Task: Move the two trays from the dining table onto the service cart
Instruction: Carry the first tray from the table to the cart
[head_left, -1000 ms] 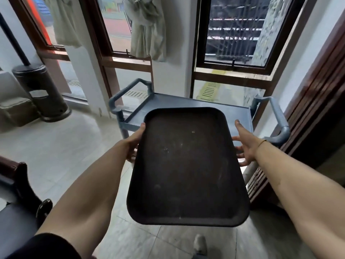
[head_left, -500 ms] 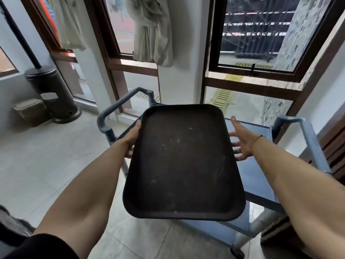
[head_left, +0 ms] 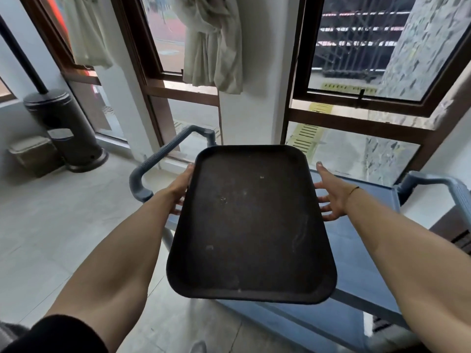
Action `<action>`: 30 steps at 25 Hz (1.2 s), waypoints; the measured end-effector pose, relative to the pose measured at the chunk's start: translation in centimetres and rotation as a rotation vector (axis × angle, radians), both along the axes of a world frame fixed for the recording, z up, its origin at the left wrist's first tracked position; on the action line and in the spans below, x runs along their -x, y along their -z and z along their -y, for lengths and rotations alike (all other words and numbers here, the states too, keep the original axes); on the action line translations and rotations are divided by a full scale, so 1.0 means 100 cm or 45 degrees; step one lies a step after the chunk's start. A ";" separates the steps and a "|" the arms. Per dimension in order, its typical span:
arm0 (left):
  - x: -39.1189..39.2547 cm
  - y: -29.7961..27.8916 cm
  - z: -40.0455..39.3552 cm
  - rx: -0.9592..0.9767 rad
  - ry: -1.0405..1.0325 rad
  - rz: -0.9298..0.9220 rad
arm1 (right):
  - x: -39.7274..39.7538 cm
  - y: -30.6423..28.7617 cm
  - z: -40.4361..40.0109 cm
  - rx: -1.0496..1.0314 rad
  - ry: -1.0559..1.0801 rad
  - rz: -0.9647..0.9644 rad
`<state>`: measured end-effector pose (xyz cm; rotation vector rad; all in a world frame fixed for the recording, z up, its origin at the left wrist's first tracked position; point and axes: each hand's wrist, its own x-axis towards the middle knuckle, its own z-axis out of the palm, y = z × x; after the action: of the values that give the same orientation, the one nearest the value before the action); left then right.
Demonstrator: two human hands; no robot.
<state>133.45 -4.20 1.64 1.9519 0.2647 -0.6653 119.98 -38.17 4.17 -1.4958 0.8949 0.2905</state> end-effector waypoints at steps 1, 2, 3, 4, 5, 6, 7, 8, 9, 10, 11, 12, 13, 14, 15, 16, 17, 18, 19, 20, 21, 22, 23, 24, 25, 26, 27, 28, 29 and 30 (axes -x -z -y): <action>-0.013 0.000 -0.003 -0.015 0.032 -0.010 | -0.008 0.003 -0.005 0.001 0.011 -0.009; -0.028 -0.001 -0.007 -0.024 0.080 -0.016 | -0.018 0.006 -0.011 -0.002 0.032 -0.012; -0.043 -0.002 -0.010 -0.031 0.110 -0.020 | -0.027 0.009 -0.016 -0.009 0.059 -0.009; -0.057 -0.003 -0.014 -0.042 0.144 -0.035 | -0.034 0.012 -0.021 -0.016 0.085 -0.008; -0.072 -0.002 -0.018 -0.056 0.186 -0.047 | -0.042 0.014 -0.028 -0.021 0.110 -0.006; -0.086 -0.002 -0.022 -0.071 0.223 -0.057 | -0.049 0.015 -0.034 -0.021 0.132 -0.006; -0.101 -0.001 -0.027 -0.078 0.253 -0.061 | -0.058 0.018 -0.042 -0.021 0.163 -0.012; -0.113 0.001 -0.032 -0.087 0.267 -0.065 | -0.065 0.021 -0.049 -0.027 0.193 -0.022; -0.125 0.002 -0.036 -0.106 0.298 -0.068 | -0.070 0.022 -0.058 -0.040 0.221 -0.030; -0.133 0.003 -0.038 -0.119 0.334 -0.065 | -0.074 0.024 -0.065 -0.059 0.245 -0.037; -0.140 0.006 -0.040 -0.132 0.366 -0.062 | -0.076 0.025 -0.071 -0.068 0.260 -0.040; -0.150 0.009 -0.043 -0.141 0.410 -0.065 | -0.081 0.028 -0.078 -0.074 0.295 -0.046; -0.159 0.012 -0.045 -0.143 0.427 -0.074 | -0.085 0.031 -0.085 -0.074 0.325 -0.056; -0.165 0.015 -0.047 -0.149 0.448 -0.083 | -0.086 0.035 -0.092 -0.074 0.349 -0.069; -0.172 0.020 -0.048 -0.149 0.472 -0.089 | -0.087 0.037 -0.099 -0.077 0.371 -0.080; -0.176 0.024 -0.048 -0.147 0.488 -0.094 | -0.088 0.041 -0.105 -0.081 0.395 -0.088; -0.181 0.029 -0.047 -0.146 0.509 -0.102 | -0.089 0.045 -0.109 -0.080 0.428 -0.098; -0.184 0.033 -0.046 -0.147 0.520 -0.114 | -0.090 0.048 -0.113 -0.072 0.451 -0.109; -0.187 0.039 -0.046 -0.150 0.532 -0.127 | -0.091 0.051 -0.117 -0.062 0.463 -0.120; -0.189 0.046 -0.046 -0.152 0.547 -0.144 | -0.093 0.055 -0.121 -0.054 0.473 -0.133; -0.192 0.051 -0.047 -0.155 0.557 -0.158 | -0.095 0.058 -0.125 -0.051 0.481 -0.138; -0.195 0.057 -0.048 -0.156 0.562 -0.174 | -0.098 0.061 -0.128 -0.050 0.492 -0.141; -0.197 0.064 -0.049 -0.158 0.561 -0.189 | -0.100 0.064 -0.130 -0.053 0.500 -0.144; -0.199 0.070 -0.051 -0.163 0.557 -0.201 | -0.101 0.068 -0.132 -0.061 0.502 -0.149; -0.201 0.076 -0.053 -0.168 0.550 -0.214 | -0.103 0.072 -0.135 -0.071 0.504 -0.154; -0.203 0.080 -0.055 -0.174 0.545 -0.223 | -0.105 0.076 -0.137 -0.078 0.500 -0.156; -0.206 0.086 -0.057 -0.178 0.543 -0.234 | -0.108 0.080 -0.140 -0.083 0.494 -0.156; -0.208 0.090 -0.058 -0.183 0.545 -0.244 | -0.111 0.085 -0.141 -0.083 0.488 -0.157; -0.210 0.094 -0.058 -0.191 0.544 -0.253 | -0.113 0.089 -0.142 -0.080 0.482 -0.162; -0.212 0.098 -0.059 -0.194 0.540 -0.263 | -0.115 0.093 -0.144 -0.078 0.479 -0.168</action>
<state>154.61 1.71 -8.13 2.1069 0.0237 -1.1548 131.48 -23.81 -5.09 -1.2328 1.2401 0.1388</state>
